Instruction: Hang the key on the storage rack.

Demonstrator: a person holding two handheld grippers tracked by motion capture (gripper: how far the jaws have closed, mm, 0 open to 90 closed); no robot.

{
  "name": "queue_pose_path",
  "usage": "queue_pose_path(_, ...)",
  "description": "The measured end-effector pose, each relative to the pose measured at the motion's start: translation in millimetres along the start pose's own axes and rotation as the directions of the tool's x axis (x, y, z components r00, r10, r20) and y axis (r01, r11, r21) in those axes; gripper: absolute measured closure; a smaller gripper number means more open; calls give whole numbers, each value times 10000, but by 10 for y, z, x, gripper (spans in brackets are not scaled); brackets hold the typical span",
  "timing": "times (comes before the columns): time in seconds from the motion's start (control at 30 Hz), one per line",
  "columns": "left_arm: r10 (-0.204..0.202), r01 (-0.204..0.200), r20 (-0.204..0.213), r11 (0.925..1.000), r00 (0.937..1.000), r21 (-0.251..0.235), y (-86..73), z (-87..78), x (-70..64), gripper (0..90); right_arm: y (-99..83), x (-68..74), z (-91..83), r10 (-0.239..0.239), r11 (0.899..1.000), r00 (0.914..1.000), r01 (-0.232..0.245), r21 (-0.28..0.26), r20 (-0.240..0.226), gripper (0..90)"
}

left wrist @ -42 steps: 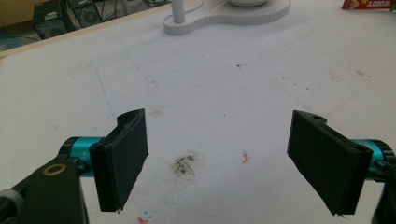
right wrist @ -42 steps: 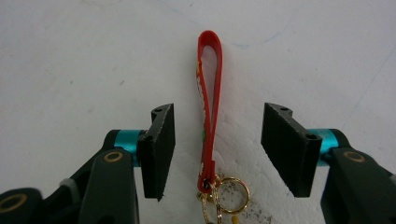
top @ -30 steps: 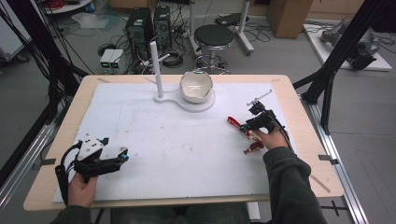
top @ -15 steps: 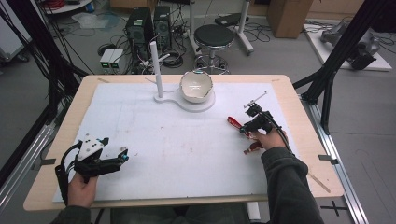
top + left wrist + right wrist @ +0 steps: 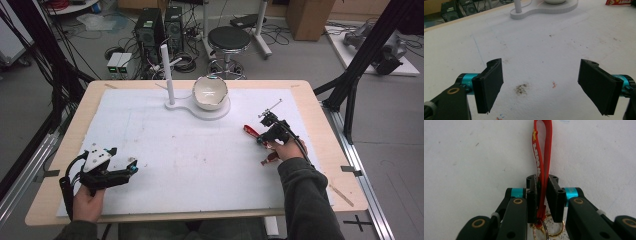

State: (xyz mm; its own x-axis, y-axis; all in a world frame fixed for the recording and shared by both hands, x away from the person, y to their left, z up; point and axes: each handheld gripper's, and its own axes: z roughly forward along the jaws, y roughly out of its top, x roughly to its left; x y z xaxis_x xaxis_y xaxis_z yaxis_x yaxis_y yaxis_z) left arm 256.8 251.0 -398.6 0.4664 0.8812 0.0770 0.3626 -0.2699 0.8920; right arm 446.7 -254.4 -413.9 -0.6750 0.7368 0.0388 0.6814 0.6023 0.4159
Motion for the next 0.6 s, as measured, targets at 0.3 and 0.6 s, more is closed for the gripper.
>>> queue_pose_path(0.3,-31,31,-7,10000,10000,-42,2,-2,-4,207,-6,5,-48,20,9999,9998,-22,-128,-179,852)
queue_pose_path(0.6,-7,6,-43,10000,10000,-44,3,-8,2,207,-27,25,-192,-19,9957,9988,-27,-930,-498,853)
